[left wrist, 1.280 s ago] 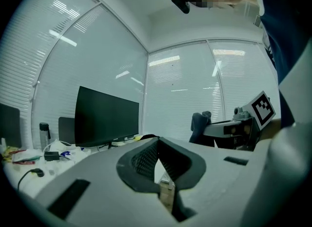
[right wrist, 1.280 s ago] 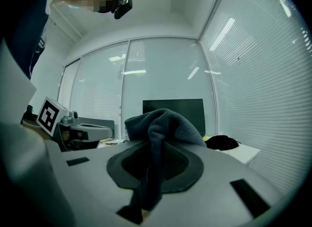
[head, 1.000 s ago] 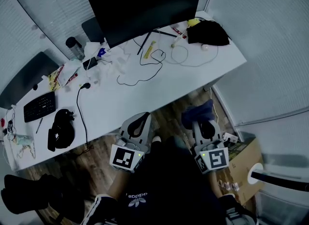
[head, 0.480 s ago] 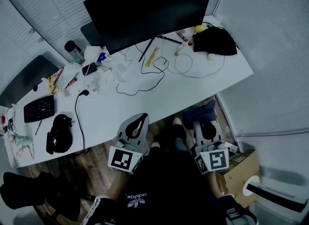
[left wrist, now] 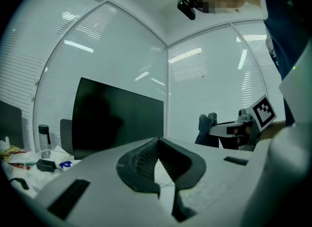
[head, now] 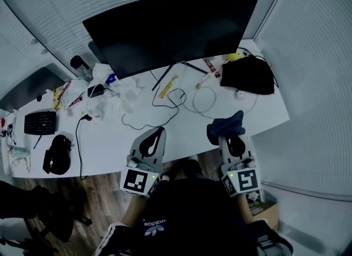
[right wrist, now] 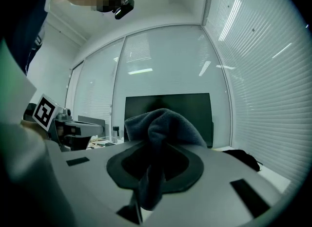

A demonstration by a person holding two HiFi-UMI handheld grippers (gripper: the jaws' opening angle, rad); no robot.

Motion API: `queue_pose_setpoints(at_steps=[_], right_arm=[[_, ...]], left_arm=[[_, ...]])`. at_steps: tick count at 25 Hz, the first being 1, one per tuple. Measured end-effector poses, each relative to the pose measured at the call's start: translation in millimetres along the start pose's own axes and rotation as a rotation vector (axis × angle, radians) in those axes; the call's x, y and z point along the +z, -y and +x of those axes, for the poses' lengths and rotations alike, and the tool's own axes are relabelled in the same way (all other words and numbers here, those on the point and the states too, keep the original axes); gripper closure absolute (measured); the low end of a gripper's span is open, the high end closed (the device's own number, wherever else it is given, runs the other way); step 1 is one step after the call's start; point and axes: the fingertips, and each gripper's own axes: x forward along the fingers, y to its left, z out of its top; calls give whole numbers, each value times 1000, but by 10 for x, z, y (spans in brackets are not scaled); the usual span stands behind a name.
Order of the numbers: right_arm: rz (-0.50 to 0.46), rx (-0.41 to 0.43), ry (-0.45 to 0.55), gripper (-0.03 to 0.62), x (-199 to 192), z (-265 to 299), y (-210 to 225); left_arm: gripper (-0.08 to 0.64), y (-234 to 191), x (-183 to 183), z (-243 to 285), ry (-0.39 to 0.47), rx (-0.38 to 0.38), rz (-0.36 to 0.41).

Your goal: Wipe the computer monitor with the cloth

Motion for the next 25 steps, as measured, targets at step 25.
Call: queue_pose_setpoints(at_steps=[25], right_arm=[[1,133,-3,545,115,684,409]], left_arm=[[555,-317,122,358,32,199,-11]])
